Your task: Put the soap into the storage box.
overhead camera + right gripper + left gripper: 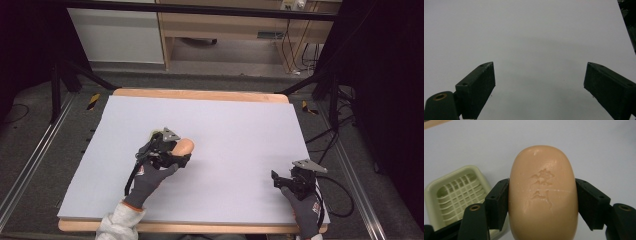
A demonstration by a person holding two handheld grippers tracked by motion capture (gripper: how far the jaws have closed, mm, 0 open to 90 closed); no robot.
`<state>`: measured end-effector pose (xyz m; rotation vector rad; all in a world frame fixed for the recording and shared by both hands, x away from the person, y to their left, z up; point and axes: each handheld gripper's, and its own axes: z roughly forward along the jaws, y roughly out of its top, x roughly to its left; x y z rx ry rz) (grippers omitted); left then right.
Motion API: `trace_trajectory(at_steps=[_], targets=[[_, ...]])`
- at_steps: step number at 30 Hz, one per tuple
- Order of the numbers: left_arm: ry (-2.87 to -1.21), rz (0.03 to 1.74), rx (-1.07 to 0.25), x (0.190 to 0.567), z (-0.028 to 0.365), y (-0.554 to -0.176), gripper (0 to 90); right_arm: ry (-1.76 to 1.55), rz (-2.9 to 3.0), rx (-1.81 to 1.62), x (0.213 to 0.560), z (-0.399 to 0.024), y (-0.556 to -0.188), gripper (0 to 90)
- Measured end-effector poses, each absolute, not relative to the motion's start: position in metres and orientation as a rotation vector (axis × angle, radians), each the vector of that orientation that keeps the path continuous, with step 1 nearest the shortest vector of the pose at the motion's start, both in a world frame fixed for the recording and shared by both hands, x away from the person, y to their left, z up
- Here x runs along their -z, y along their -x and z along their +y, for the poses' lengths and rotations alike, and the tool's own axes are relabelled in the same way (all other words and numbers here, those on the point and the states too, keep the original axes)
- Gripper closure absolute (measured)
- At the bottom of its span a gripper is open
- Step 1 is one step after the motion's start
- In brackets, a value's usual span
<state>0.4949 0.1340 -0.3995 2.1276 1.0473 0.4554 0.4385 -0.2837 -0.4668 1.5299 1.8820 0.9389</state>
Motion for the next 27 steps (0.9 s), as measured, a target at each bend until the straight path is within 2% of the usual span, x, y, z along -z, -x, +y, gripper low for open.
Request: trace_trajectory(at_steps=[12, 27], targets=[[-2.073, 1.119, -0.495, 0.395, 0.161, -0.504, 32.0, -1.529, 1.882, -0.931, 0.467, -0.283, -0.438, 10.4], [-2.091, 1.201, -0.55, 0.398, 0.169, -0.526, 32.0, -1.533, 1.884, -0.932, 0.467, -0.282, -0.438, 10.1]])
